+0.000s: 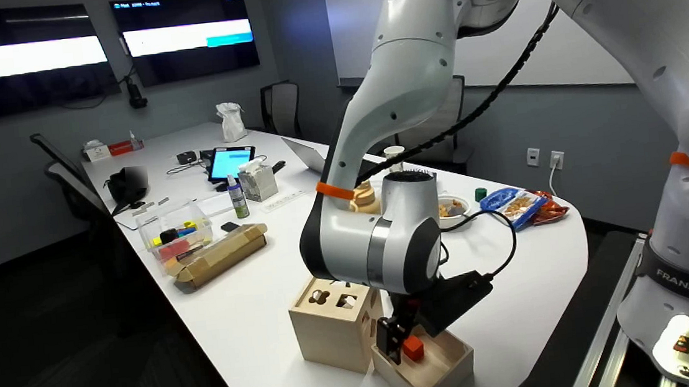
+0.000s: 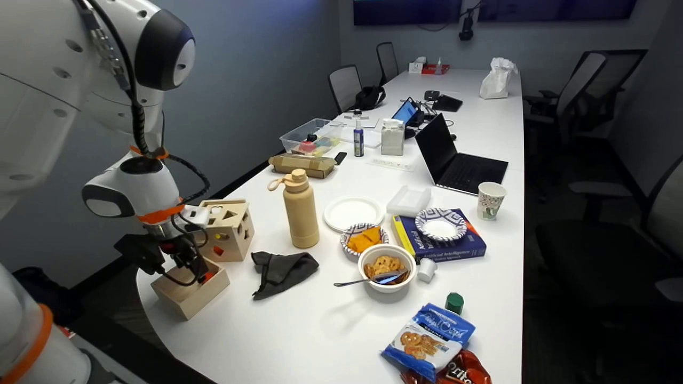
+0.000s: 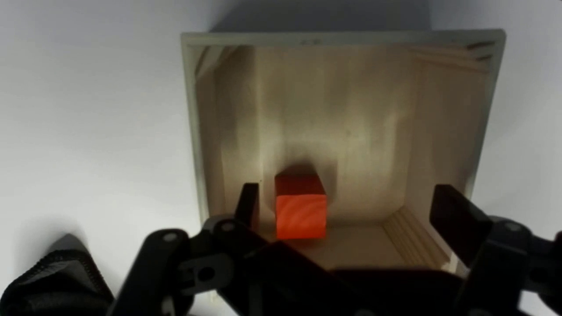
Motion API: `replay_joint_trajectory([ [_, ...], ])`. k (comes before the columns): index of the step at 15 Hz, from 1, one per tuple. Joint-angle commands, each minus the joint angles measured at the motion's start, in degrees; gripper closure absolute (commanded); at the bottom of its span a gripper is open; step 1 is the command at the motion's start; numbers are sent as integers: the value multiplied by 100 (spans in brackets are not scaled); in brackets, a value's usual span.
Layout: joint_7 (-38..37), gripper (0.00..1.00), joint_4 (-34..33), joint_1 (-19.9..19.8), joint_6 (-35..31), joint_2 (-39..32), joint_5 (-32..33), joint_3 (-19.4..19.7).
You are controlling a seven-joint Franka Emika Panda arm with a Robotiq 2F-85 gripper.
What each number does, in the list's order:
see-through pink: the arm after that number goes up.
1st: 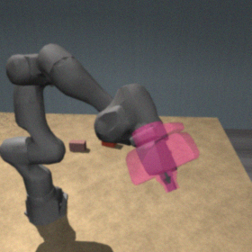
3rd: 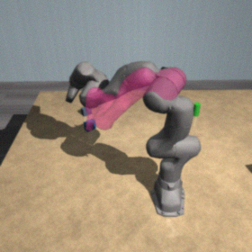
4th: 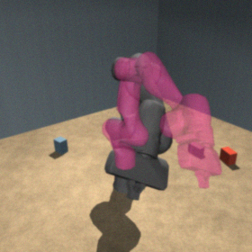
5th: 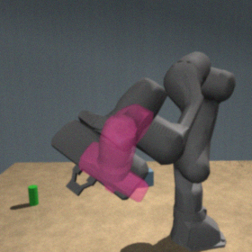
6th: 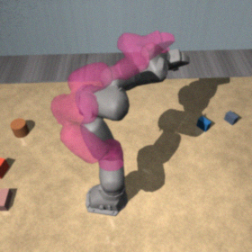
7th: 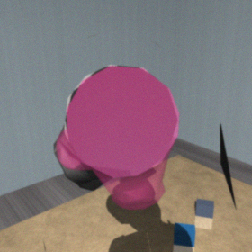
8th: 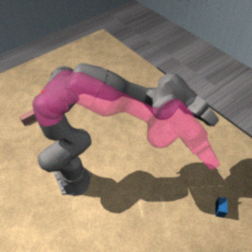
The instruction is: Remove the orange block from the wooden box and put it in the shape sorter through the square opening
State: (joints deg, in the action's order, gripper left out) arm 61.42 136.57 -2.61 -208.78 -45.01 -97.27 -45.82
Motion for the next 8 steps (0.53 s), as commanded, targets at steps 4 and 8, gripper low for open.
replay_joint_trajectory([
  [4, 585, 0, -496, -42, -417, -435, -363, 18],
  [8, 722, 0, -688, -20, -601, -633, -425, 32],
])
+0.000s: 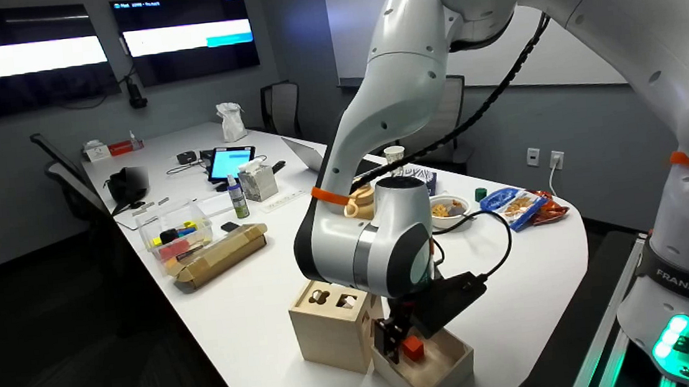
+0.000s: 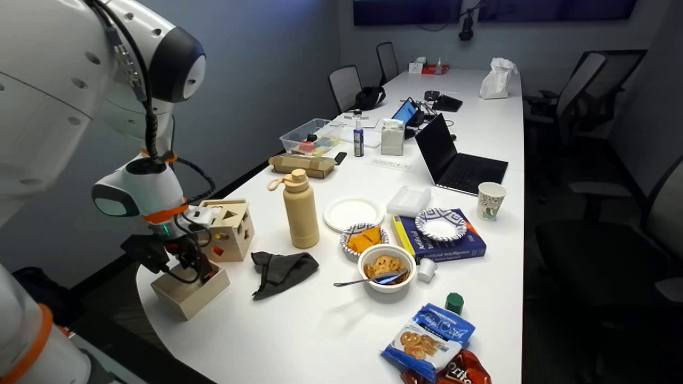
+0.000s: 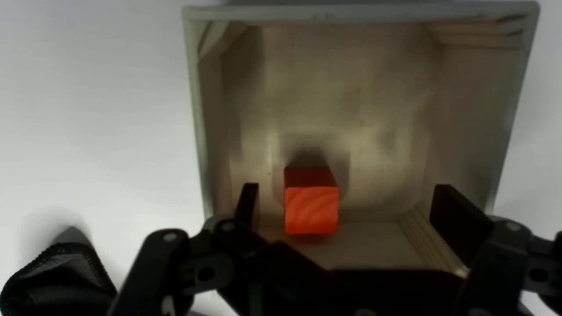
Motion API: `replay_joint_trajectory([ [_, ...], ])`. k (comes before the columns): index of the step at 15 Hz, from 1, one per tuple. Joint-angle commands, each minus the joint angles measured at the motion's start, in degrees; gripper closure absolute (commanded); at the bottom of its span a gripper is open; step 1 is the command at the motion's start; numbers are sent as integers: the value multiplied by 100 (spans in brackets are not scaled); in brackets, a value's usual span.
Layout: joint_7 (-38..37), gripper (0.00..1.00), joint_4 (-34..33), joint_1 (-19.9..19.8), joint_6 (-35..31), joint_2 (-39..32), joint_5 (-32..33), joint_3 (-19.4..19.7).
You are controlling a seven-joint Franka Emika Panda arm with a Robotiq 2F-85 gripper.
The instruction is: Remove the orange block from the wooden box and put it in the shape sorter through the square opening
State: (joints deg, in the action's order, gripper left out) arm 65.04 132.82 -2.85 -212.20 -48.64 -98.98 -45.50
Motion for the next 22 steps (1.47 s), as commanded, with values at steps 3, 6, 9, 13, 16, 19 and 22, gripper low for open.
replay_joint_trajectory([
  [3, 423, 0, -420, -10, -304, -418, -247, 33],
  [6, 445, 28, -516, 9, -340, -543, -207, 81],
  [9, 401, 51, -588, 45, -414, -577, -175, 125],
  [13, 357, 44, -700, 70, -515, -628, -140, 168],
  [16, 359, 72, -765, 77, -567, -673, -140, 202],
  [19, 338, 92, -709, 65, -609, -619, -182, 174],
  [22, 405, 92, -614, -8, -673, -556, -296, 66],
])
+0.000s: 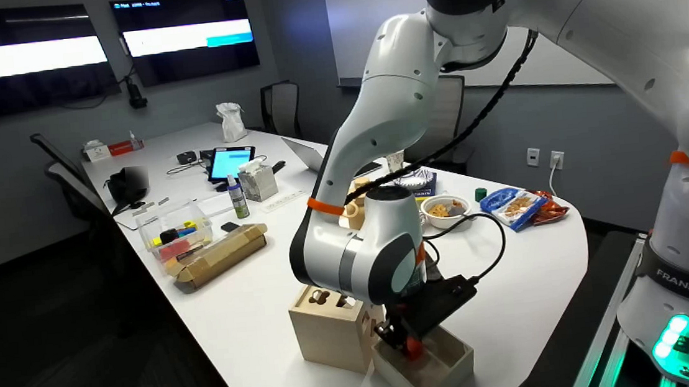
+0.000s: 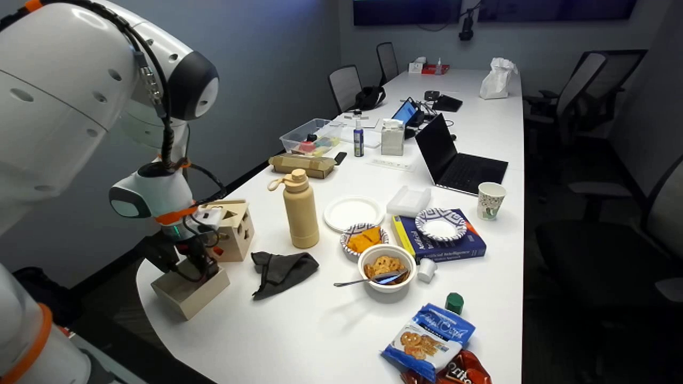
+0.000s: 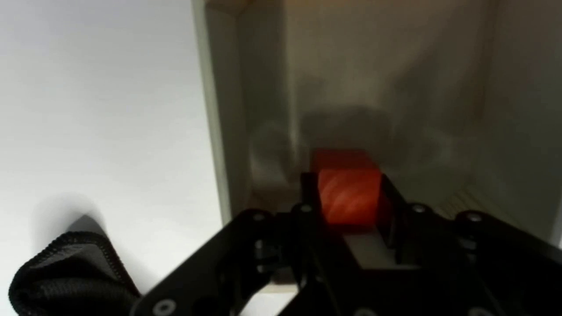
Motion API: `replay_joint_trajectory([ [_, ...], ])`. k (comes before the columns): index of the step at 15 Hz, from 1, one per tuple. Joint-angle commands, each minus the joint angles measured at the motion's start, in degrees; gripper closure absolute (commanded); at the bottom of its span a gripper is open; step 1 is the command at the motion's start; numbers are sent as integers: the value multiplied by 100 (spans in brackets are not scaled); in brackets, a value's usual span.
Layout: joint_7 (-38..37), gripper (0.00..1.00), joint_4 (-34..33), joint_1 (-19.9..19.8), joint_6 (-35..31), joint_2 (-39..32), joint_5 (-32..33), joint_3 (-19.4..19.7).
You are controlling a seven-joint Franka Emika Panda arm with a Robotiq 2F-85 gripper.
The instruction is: Remove the orange block from the wooden box and put it in the shape sorter through the square opening
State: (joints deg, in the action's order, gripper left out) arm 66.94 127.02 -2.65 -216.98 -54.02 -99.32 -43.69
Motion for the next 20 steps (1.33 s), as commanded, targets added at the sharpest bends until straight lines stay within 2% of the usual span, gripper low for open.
replay_joint_trajectory([
  [1, 242, 92, 20, -62, -195, 24, -327, -185],
  [5, 440, 92, 301, -183, -378, 257, -704, -643],
  [9, 1019, 92, 453, -437, -1036, 426, -1415, -1425],
  [10, 1309, 92, 462, -239, -933, 797, -1890, -1363],
  [14, 2274, 92, 396, -416, -1442, 1317, -2590, -1956],
  [17, 3232, 92, 146, -474, -1705, 1556, -2774, -2176],
  [20, 4220, 92, -161, -480, -1712, 1618, -2740, -2091],
])
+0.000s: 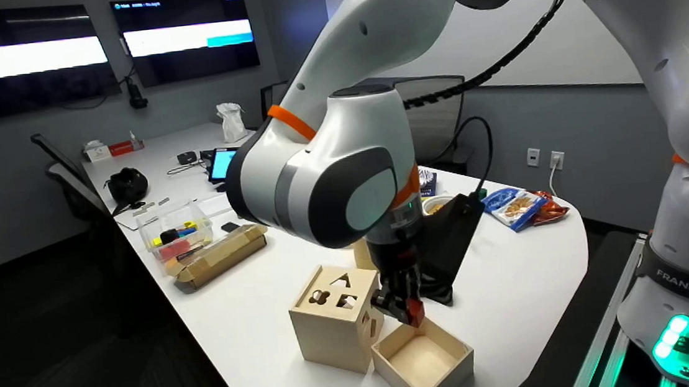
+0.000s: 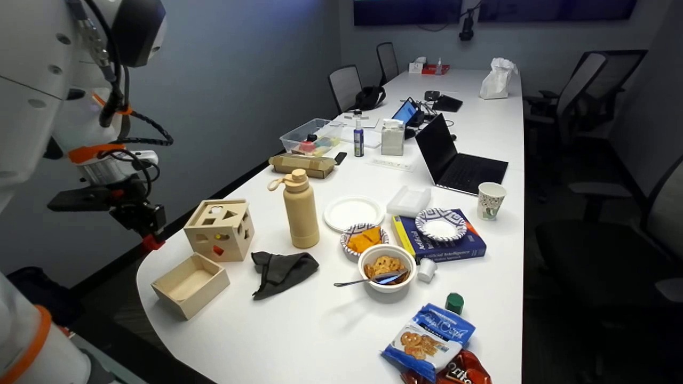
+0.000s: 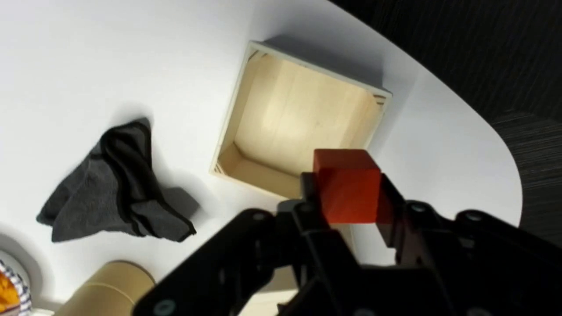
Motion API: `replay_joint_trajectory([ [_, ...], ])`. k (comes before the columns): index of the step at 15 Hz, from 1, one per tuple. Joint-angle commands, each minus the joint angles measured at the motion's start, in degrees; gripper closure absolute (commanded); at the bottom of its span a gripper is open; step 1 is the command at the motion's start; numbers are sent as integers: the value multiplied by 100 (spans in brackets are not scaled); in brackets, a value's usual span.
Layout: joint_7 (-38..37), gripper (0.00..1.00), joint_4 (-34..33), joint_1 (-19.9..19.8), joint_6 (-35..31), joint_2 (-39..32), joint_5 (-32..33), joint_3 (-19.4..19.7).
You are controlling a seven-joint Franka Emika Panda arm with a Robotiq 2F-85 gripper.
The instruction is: Remove the orange block from the wooden box and put it in the shape sorter through the square opening
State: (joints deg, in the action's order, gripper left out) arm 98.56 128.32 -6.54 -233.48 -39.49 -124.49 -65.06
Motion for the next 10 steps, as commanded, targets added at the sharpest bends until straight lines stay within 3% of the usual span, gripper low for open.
replay_joint_trajectory([
  [1, 1382, 92, -400, -92, -42, 139, -211, 107],
  [6, 2703, 92, -1018, 33, -96, 39, -264, 508],
  [10, 3297, 92, -1516, 221, -37, -72, -329, 931],
])
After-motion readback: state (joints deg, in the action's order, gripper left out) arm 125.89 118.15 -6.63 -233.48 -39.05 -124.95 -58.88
